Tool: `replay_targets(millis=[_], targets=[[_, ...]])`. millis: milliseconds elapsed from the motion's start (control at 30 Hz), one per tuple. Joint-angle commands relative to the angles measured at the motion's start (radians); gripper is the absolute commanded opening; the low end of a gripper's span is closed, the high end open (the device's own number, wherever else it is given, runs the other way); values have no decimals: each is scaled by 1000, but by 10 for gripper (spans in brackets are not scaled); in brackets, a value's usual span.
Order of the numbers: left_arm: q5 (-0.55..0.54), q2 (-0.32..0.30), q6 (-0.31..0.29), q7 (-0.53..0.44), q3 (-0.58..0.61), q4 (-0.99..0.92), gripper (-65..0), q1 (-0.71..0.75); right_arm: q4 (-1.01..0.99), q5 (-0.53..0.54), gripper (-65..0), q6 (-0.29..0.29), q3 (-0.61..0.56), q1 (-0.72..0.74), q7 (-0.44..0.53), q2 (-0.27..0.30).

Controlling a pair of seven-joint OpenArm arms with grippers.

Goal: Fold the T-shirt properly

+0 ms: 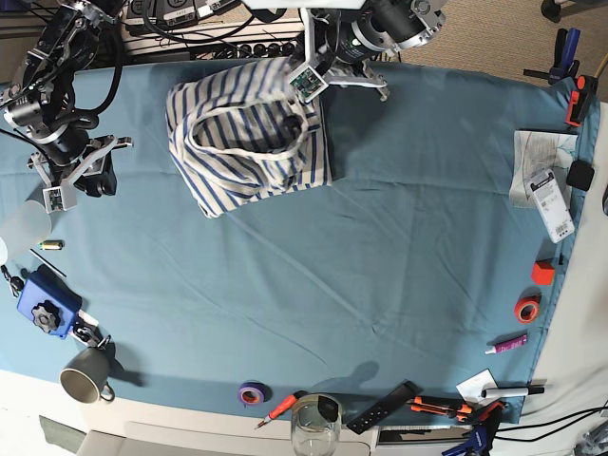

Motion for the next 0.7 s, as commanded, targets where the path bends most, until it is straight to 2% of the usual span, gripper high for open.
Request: replay_targets(millis=[0, 167, 300, 433, 500, 667], targets=[[-14, -24, -84, 63, 11, 16, -400, 32, 16, 11, -501, -2, 6, 9, 30, 14], [5, -23, -81, 56, 11, 37, -388, 28, 16, 13, -501, -2, 6, 9, 30, 14], [64, -24, -22, 39, 11, 77, -388, -1, 16, 13, -501, -2, 6, 9, 30, 14], [152, -21, 48, -79, 11, 77, -388, -35, 16, 13, -501, -2, 6, 9, 30, 14], [154, -11, 47, -130, 11, 77, -388, -59, 16, 17, -501, -2, 5, 8, 29, 14], [154, 35, 47, -176, 11, 77, -388, -119, 16, 18, -501, -3, 5, 8, 28, 11]])
